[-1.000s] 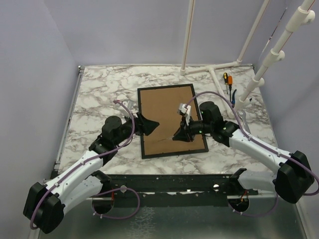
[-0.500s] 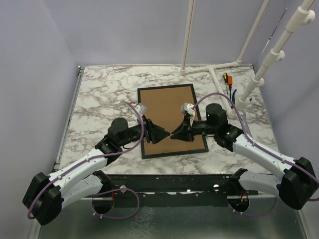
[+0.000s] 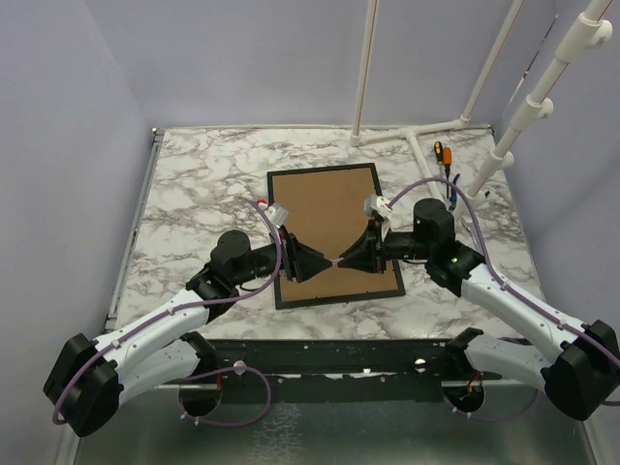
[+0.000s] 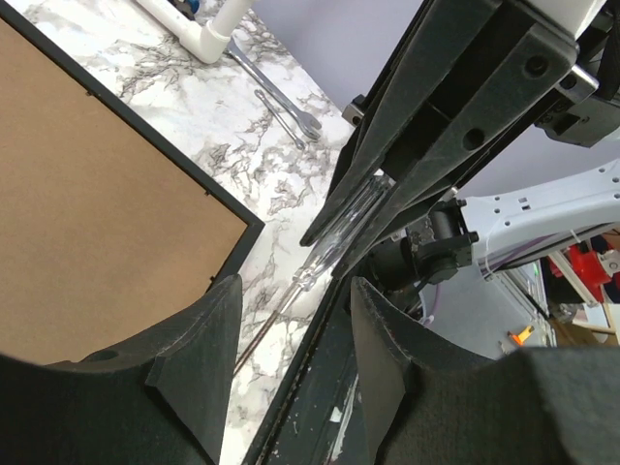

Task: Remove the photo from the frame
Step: Adjust the screwdriver.

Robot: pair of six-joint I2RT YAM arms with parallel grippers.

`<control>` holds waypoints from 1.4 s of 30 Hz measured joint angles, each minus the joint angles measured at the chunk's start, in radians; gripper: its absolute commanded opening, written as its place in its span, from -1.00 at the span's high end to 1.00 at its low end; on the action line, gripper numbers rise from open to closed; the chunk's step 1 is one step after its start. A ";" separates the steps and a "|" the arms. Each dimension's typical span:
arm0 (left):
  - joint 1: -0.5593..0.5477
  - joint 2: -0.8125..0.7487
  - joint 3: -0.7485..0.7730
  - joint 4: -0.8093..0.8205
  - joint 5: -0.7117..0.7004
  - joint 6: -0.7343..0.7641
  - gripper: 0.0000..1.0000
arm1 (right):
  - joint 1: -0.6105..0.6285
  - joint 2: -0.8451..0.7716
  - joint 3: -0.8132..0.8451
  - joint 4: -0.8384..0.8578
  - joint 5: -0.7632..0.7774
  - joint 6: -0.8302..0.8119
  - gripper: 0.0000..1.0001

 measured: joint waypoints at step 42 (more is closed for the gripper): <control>-0.058 -0.010 0.021 0.037 0.124 0.019 1.00 | -0.061 0.035 0.103 -0.124 -0.288 0.026 0.85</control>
